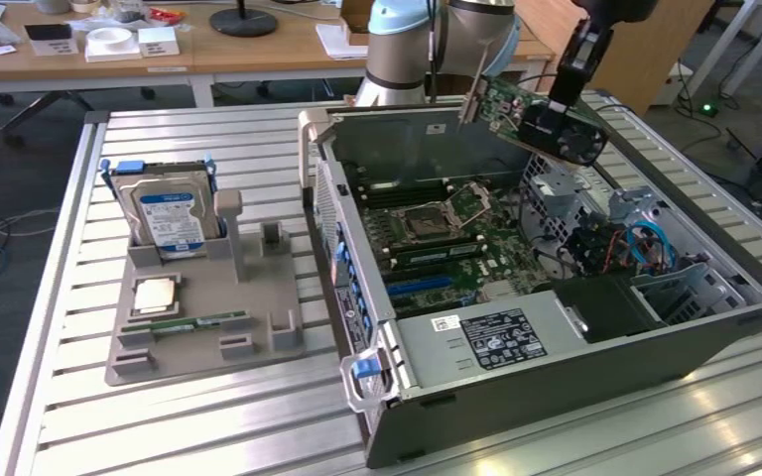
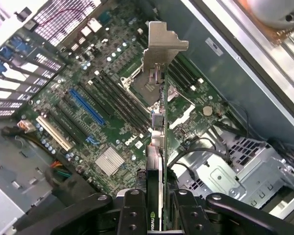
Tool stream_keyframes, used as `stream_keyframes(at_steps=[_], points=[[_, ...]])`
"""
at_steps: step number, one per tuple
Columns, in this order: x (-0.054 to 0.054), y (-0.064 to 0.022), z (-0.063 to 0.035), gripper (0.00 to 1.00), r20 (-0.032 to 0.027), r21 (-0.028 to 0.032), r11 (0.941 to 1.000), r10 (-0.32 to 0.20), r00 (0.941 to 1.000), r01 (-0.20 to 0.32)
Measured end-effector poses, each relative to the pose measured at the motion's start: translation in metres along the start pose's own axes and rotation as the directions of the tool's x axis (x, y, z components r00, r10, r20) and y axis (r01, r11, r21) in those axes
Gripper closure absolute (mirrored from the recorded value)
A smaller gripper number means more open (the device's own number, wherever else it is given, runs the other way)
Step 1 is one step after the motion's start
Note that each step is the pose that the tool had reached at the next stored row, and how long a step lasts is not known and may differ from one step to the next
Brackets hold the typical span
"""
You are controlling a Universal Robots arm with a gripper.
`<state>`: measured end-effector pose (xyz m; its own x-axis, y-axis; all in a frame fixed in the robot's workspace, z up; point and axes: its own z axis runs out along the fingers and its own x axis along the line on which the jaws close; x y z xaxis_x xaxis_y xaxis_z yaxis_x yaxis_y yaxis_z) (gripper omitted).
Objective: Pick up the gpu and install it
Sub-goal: 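Insert the gpu into the slot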
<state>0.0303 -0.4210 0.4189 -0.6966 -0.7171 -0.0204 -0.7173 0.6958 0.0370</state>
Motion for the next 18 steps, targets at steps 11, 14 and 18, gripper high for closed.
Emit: stream_keyframes(at_steps=[11, 14, 18], points=[[-0.0001, 0.0000, 0.0014, 0.74, -0.0067, -0.0027, 0.9876, -0.157, 0.9876, 0.157], [-0.0001, 0.0001, 0.0017, 0.74, -0.0084, -0.0037, 0.9801, -0.198, 0.9801, 0.198], [-0.0002, 0.0001, 0.0022, 0.74, -0.0105, -0.0050, 0.9673, -0.254, 0.9673, 0.254]])
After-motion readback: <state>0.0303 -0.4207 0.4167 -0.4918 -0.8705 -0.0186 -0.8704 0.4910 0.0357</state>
